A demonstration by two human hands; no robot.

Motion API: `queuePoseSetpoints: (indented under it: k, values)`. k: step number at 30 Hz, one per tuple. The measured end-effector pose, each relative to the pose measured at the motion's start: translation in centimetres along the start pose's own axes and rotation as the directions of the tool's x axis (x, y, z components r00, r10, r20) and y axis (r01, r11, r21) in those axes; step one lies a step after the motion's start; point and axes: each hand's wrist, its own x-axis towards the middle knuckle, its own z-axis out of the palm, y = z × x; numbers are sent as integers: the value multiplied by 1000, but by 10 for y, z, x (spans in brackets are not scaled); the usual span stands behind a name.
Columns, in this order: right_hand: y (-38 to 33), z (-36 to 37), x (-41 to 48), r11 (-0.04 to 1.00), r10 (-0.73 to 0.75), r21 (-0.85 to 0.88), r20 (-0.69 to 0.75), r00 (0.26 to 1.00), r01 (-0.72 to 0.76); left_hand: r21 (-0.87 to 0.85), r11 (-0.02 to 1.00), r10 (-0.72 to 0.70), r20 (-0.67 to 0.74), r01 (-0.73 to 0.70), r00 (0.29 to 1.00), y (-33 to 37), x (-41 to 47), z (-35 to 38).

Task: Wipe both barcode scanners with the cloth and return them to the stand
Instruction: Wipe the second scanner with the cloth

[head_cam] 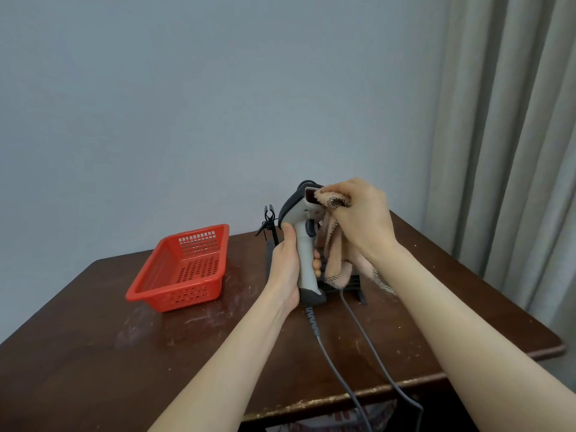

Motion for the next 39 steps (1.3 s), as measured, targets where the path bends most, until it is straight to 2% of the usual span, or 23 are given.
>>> queuePoseSetpoints:
  k: [4, 8, 12, 17, 21, 23, 25, 28, 30, 33, 39]
  values:
    - [7, -7, 1, 992, 54, -115, -22, 998, -56, -2, 1000, 19, -5, -19, 1000, 2, 0, -2]
    - [-6, -13, -2, 995, 80, 59, -89, 993, -75, 17, 999, 41, -4, -41, 999, 4, -1, -2]
    - [-12, -1, -4, 989, -46, 144, 47, 998, 39, 48, 998, 44, -26, -43, 999, 3, -2, 1]
    - [7, 0, 0, 1000, -17, -11, 51, 999, 17, -31, 1000, 1, 0, -1, 1000, 5, -3, -3]
    - [12, -11, -1, 968, 62, -245, 30, 998, -53, -9, 999, 31, -16, -32, 999, 5, -3, -5]
    - [11, -19, -1, 977, 81, -197, -30, 996, -86, -13, 999, 34, -28, -34, 999, 7, -2, -6]
    - [4, -22, -1, 997, 66, -38, -59, 996, -68, 2, 999, 37, -25, -37, 999, 8, -2, -6]
    - [-10, -16, -3, 998, 11, 63, 19, 1000, -12, 54, 998, 40, -8, -40, 999, 5, -6, -2]
    - [-10, -9, -3, 998, -10, 64, 61, 998, 6, 88, 995, 49, -5, -49, 999, 3, -8, 1]
    - [-1, -6, 0, 1000, -21, -5, 35, 999, 21, 56, 998, 34, -1, -34, 999, 4, -8, 0]
    - [8, -11, 0, 986, 71, -153, 22, 997, -67, 38, 999, 33, -3, -33, 999, 4, -11, 0]
